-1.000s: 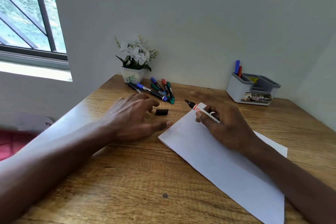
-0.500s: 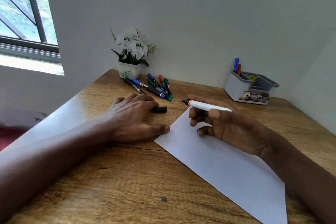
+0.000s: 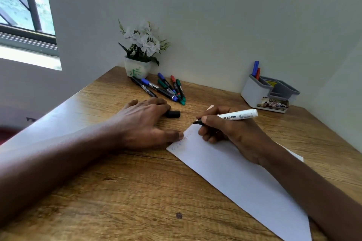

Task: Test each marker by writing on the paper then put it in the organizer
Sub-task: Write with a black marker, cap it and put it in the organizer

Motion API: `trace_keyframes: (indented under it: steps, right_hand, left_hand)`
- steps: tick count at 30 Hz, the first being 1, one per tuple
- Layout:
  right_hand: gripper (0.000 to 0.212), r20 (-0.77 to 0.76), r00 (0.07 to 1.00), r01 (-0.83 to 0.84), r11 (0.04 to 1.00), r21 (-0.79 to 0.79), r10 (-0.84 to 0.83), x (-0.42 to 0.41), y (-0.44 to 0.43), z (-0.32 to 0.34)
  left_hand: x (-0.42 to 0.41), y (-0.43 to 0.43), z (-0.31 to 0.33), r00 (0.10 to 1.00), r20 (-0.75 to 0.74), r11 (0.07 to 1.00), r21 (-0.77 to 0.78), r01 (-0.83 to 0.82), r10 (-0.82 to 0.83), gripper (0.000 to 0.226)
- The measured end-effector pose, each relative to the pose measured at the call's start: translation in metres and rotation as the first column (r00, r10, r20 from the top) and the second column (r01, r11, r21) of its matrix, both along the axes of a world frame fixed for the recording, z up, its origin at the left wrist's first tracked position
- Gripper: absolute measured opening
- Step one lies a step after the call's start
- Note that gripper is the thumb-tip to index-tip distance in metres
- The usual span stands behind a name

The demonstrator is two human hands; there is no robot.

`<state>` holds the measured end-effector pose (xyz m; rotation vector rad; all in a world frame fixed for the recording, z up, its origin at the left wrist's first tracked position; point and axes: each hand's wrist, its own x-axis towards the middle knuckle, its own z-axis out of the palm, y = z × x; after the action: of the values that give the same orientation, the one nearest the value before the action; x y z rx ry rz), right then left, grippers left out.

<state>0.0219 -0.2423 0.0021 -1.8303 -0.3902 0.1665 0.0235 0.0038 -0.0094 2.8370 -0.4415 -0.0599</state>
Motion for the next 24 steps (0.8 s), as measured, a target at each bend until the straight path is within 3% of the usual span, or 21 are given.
trace_keyframes:
  steps: [5, 11, 17, 24]
  right_hand:
    - [0.013, 0.069, 0.998, -0.003, 0.994, -0.107, 0.010, 0.003, 0.003, 0.000]
    - [0.021, 0.224, 0.969, 0.130, 0.988, -0.082, -0.109, 0.002, 0.007, -0.010]
    - [0.019, 0.263, 0.961, 0.138, 0.974, -0.179, -0.088, 0.001, 0.009, -0.008]
    - [0.023, 0.241, 0.968, 0.105, 0.984, -0.144, -0.068, 0.001, 0.007, -0.009]
  left_hand:
    - [0.001, 0.000, 0.000, 1.000, -0.012, 1.000, 0.000, 0.002, -0.002, 0.110]
    - [0.003, 0.000, -0.001, 1.000, -0.017, 1.000, -0.003, 0.009, -0.009, 0.107]
    - [0.006, 0.002, -0.002, 1.000, -0.004, 1.000, -0.003, 0.022, -0.022, 0.099]
    - [0.007, 0.002, -0.003, 1.000, -0.003, 1.000, 0.003, 0.024, -0.024, 0.102]
